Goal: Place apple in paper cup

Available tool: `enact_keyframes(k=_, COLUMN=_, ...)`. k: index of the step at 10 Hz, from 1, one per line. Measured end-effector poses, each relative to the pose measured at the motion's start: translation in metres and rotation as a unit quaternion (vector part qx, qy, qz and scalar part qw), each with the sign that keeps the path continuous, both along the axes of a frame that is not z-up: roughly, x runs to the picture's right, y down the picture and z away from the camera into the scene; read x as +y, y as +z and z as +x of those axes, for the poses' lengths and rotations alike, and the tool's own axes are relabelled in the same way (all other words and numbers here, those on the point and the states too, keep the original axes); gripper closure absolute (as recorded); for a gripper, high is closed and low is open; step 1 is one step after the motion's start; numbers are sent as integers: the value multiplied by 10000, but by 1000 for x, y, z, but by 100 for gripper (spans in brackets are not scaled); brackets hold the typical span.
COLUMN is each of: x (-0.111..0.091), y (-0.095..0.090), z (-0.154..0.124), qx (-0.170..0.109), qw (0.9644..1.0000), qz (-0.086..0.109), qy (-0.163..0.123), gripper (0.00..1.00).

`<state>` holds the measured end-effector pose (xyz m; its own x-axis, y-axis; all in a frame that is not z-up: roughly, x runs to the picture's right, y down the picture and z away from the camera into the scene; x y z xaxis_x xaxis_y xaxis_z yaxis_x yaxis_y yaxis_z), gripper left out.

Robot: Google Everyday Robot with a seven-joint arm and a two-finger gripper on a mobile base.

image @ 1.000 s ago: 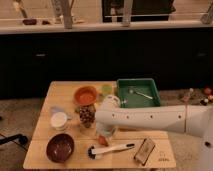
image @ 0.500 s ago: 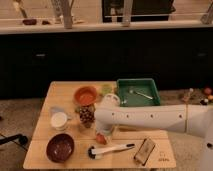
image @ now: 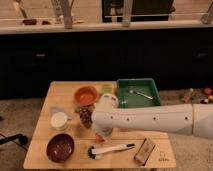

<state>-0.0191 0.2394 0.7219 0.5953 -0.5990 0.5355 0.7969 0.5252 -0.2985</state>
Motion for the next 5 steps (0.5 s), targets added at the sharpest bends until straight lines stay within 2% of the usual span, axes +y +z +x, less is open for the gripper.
enact_keyframes(k=5, x=-22, y=-44, z=-7, qx=168, qw=9989, qz=409, qy=157, gripper=100)
